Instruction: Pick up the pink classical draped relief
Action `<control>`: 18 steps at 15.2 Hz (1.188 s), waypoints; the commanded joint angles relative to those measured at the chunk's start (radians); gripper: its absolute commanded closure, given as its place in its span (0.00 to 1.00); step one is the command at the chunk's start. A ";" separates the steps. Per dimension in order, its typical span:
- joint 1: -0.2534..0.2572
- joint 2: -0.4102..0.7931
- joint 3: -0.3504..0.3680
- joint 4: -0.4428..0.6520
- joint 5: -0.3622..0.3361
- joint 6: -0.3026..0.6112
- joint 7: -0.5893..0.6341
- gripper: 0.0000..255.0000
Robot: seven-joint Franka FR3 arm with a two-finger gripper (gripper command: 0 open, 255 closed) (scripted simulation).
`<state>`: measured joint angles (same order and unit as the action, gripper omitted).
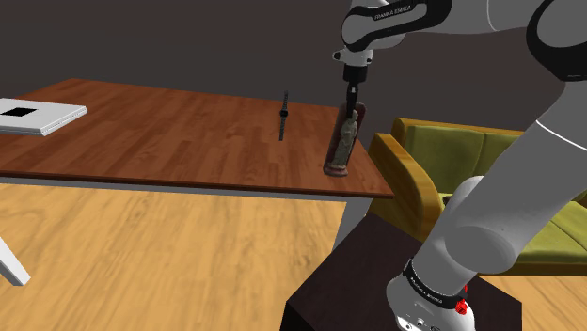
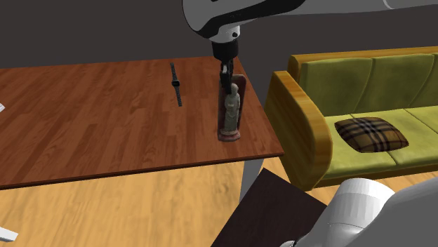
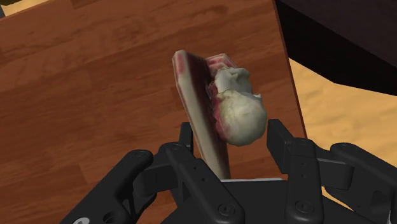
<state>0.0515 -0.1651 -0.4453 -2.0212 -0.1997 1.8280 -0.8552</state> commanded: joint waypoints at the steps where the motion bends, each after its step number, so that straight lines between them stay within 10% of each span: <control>1: 0.000 0.001 -0.001 -0.001 -0.001 0.000 0.000 1.00; 18: 0.005 -0.002 0.010 0.172 0.006 -0.174 -0.019 1.00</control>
<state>0.0559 -0.1719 -0.4360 -1.8700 -0.1958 1.6695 -0.8717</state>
